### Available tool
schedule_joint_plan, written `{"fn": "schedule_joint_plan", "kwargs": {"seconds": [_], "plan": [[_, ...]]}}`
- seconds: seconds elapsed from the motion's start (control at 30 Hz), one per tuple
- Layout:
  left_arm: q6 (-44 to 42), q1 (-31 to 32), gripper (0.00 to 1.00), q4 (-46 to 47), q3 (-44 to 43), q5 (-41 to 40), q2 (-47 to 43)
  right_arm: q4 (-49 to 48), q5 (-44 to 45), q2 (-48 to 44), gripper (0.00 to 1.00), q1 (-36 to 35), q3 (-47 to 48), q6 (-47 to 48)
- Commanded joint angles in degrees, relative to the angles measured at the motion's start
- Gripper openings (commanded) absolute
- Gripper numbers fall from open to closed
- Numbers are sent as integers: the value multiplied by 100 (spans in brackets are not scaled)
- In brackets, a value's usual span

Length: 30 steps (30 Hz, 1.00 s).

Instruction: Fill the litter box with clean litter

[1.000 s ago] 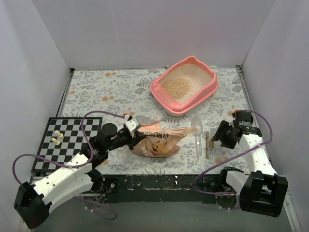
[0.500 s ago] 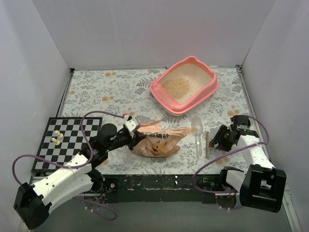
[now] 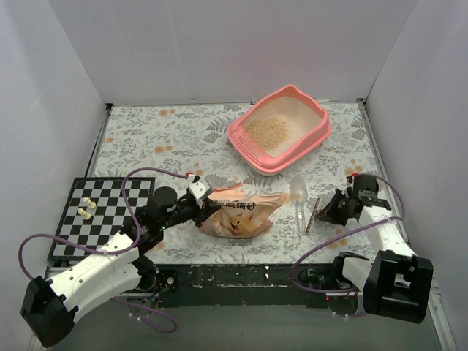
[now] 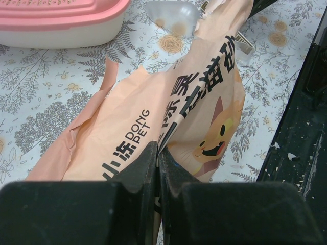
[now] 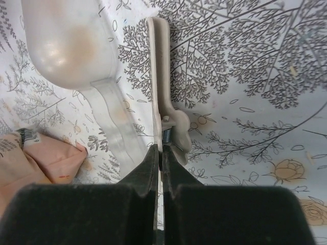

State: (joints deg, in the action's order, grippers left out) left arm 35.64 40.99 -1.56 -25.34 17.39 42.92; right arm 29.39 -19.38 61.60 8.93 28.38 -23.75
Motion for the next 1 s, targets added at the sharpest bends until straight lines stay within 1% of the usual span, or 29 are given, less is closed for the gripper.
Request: {"fn": "schedule_joint_plan", "kwargs": {"seconds": [0.0, 0.07, 0.1, 0.17, 0.23, 0.3, 0.37, 0.43, 0.53, 0.6, 0.63, 0.67, 0.73, 0.83, 0.87, 0.97], "plan": [[31, -39, 10, 191, -269, -87, -55, 102, 961, -420, 1, 39, 211, 19], [22, -48, 25, 191, -348, 45, -29, 321, 1111, -631, 1, 30, 474, 72], [-21, -39, 31, -52, -436, 176, -20, 444, 1198, -702, 1, 30, 649, 124], [-109, -39, 38, -413, -760, 239, 50, 629, 1366, -868, 1, 30, 975, 238], [-188, -39, 45, -992, -1330, 247, 164, 813, 1393, -974, 1, 30, 1344, 344], [-189, -48, 49, -1511, -1997, 283, 339, 832, 1131, -1019, 1, -31, 1634, 458], [-67, -48, 53, -1864, -2674, 370, 550, 718, 640, -1036, 1, -101, 1880, 520], [337, -47, 56, -2058, -3508, 362, 910, 577, 25, -984, 1, -207, 2152, 599], [864, -39, 56, -2391, -4433, 502, 1647, 445, -776, -905, 1, -426, 2706, 713], [1216, -48, 54, -2498, -4960, 590, 2166, 340, -1250, -817, 1, -619, 3180, 766], [1418, -65, 51, -2446, -5119, 712, 2377, 279, -1470, -782, 1, -725, 3391, 766], [1620, -100, 50, -2315, -5269, 861, 2579, 209, -1673, -738, 1, -865, 3620, 732], [2103, -258, 49, -1964, -5471, 1300, 2905, -55, -2060, -650, 1, -1243, 3963, 539], [2902, -661, 49, -1201, -5561, 2135, 3283, -152, -2473, -413, 1, -1507, 4570, 380], [3227, -837, 49, -806, -5473, 2477, 3354, -153, -2631, -334, 1, -1560, 4736, 380], [4606, -1329, 46, 1090, -4903, 3357, 3460, -144, -3001, -53, 1, -1779, 5106, 283]]}}
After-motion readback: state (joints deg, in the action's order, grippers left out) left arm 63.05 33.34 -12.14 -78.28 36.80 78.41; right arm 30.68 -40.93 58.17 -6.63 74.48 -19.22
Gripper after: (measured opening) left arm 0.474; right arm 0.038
